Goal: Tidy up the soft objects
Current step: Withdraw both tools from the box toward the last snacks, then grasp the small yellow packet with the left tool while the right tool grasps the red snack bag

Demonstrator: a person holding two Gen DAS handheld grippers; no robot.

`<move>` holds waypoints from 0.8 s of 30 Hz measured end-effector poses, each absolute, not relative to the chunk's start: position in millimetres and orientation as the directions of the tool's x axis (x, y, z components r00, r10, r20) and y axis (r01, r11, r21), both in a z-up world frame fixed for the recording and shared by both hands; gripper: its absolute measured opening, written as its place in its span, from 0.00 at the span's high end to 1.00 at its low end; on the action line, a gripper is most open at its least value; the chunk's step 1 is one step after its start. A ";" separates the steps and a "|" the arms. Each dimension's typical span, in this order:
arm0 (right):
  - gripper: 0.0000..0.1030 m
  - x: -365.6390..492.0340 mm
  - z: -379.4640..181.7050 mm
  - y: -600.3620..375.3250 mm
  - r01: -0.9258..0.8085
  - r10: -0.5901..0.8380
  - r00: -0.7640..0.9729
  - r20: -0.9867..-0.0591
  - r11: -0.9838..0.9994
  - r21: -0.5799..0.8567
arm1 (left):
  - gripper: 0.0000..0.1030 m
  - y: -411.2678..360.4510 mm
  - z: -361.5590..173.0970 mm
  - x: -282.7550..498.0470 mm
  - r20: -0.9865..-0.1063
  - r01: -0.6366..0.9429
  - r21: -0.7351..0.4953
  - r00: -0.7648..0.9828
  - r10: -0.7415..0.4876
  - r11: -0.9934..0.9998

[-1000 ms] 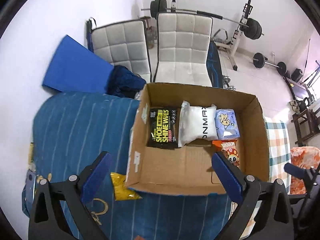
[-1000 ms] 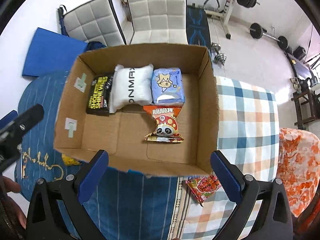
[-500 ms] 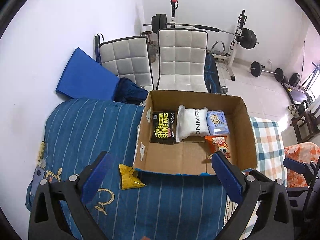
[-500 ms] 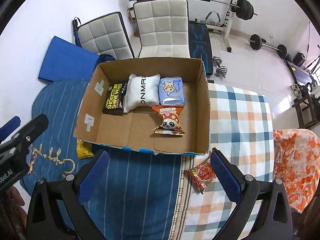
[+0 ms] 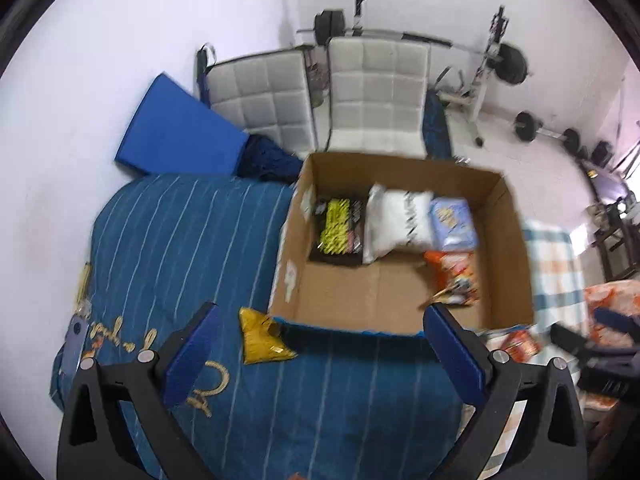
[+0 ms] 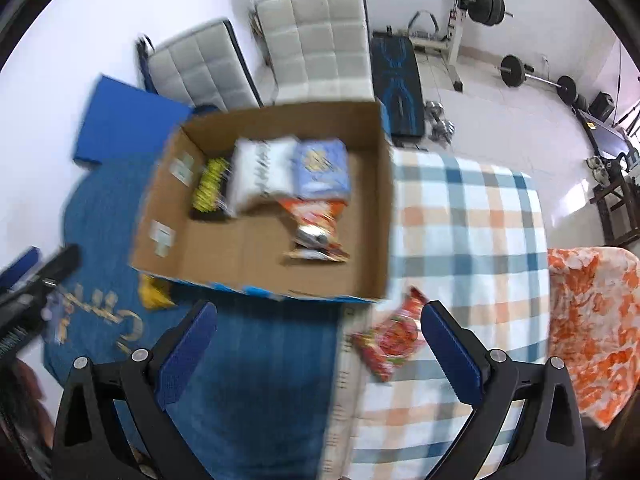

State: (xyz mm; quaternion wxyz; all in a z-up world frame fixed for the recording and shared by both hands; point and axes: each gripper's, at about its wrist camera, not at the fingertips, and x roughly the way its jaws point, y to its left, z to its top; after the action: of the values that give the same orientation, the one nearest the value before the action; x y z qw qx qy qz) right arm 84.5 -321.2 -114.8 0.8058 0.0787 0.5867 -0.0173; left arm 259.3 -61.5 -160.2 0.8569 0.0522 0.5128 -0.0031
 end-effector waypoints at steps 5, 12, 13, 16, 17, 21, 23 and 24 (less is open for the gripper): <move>0.00 98.0 -201.1 -367.0 0.075 -0.017 0.081 -0.997 0.997 -0.011 | 0.00 -50.5 -209.5 259.6 -0.919 0.032 0.135 0.378 0.113 0.990; 0.00 94.2 -298.9 -414.6 0.340 0.089 -0.143 -0.986 0.940 0.035 | 0.00 -24.1 -263.7 251.4 -0.976 -0.067 0.047 0.208 0.060 0.997; 0.00 92.2 -307.2 -418.8 0.399 0.124 -0.142 -0.982 0.915 0.058 | 0.00 -17.1 -270.3 249.9 -0.982 -0.096 0.029 0.184 0.046 0.995; 0.04 88.0 -325.8 -423.0 0.517 0.185 -0.110 -0.977 0.850 0.103 | 0.00 -1.8 -279.8 247.0 -0.987 -0.150 0.008 0.158 0.032 0.989; 0.09 86.5 -331.4 -421.6 0.544 0.180 -0.098 -0.979 0.833 0.099 | 0.00 5.1 -281.2 246.0 -0.988 -0.164 0.003 0.154 0.029 0.986; 0.29 82.3 -342.3 -411.4 0.577 0.152 -0.070 -0.986 0.812 0.084 | 0.00 33.6 -286.2 245.9 -0.989 -0.190 0.009 0.140 0.036 0.982; 0.42 79.6 -339.2 -405.8 0.565 0.124 -0.069 -0.990 0.823 0.064 | 0.00 49.3 -287.0 248.9 -0.990 -0.198 0.001 0.138 0.029 0.980; 0.43 77.9 -339.3 -403.8 0.559 0.128 -0.075 -0.989 0.827 0.065 | 0.00 56.5 -288.0 251.3 -0.990 -0.201 0.004 0.136 0.031 0.980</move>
State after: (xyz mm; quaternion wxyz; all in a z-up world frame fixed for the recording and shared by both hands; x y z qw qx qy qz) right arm 77.9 -403.8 -339.3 0.6360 0.2406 0.7134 -0.1692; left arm 251.3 56.5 -288.0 0.7507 -0.0649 0.6528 0.0774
